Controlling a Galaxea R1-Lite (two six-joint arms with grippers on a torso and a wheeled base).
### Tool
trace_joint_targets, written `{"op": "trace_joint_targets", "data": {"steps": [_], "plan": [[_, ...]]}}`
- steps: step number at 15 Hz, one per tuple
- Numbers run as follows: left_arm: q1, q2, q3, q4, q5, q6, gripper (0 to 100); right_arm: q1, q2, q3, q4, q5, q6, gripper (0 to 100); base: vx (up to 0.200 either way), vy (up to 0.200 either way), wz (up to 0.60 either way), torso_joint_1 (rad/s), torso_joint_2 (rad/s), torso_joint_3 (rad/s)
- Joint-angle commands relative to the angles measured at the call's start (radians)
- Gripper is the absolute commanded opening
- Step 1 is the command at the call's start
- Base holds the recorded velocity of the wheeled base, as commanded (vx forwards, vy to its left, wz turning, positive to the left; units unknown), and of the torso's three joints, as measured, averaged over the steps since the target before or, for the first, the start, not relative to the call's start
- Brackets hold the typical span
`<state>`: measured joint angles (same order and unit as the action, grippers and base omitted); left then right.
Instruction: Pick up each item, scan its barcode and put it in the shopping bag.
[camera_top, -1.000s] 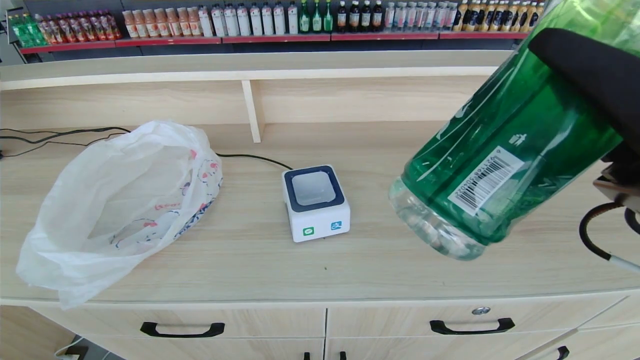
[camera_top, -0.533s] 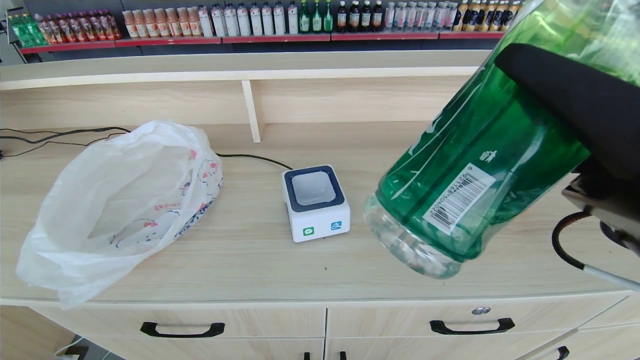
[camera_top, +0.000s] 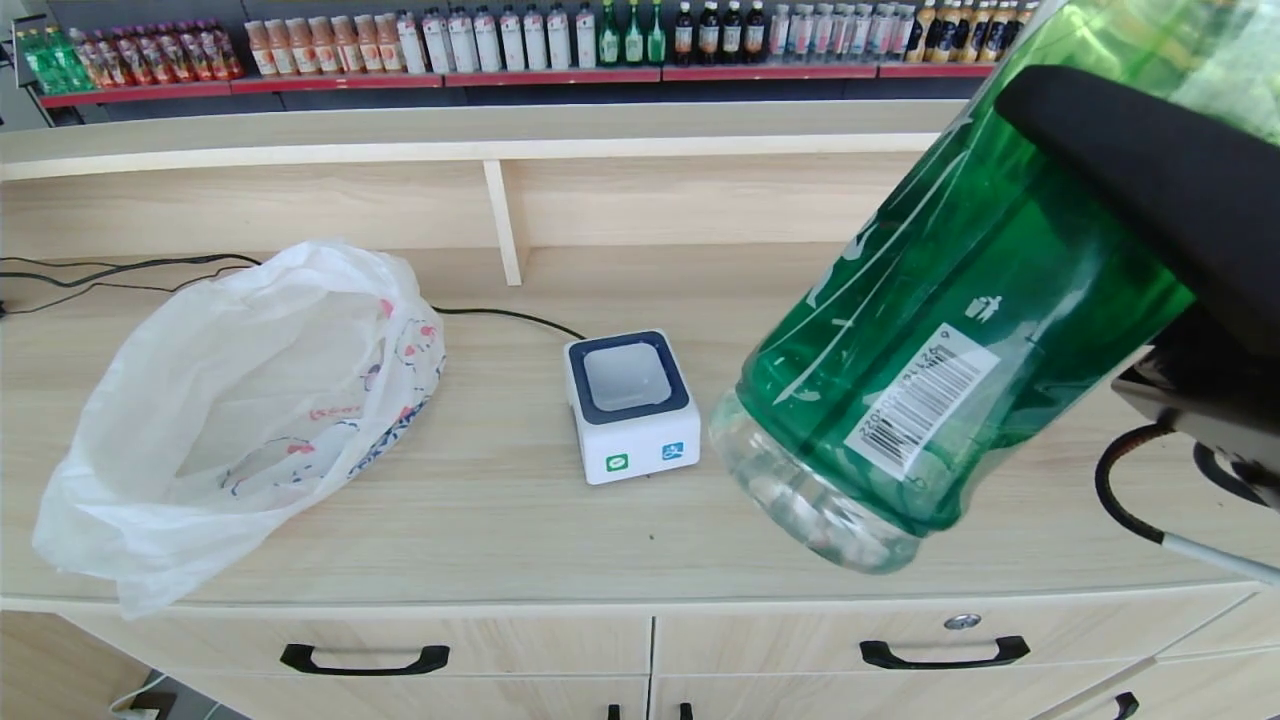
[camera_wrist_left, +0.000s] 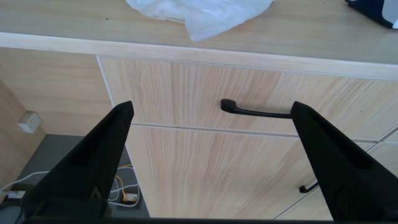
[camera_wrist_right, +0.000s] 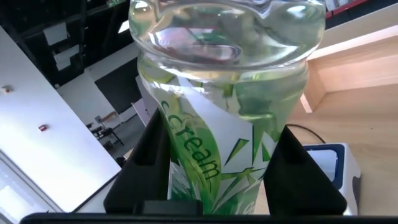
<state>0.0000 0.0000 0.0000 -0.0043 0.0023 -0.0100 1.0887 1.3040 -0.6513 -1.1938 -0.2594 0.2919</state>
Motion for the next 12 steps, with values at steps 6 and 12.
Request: {"op": "trace_joint_targets", "data": {"steps": [6, 12], "plan": [[0.0, 0.0, 0.0, 0.0, 0.001, -0.001, 100, 0.054, -0.005, 0.005, 0.0, 0.0, -0.004, 0, 0.0, 0.0, 0.0, 0.0, 0.0, 0.0], [0.0, 0.0, 0.0, 0.0, 0.001, -0.001, 100, 0.054, -0.011, 0.013, 0.0, -0.001, -0.013, 0, 0.0, 0.0, 0.0, 0.0, 0.0, 0.0]]}}
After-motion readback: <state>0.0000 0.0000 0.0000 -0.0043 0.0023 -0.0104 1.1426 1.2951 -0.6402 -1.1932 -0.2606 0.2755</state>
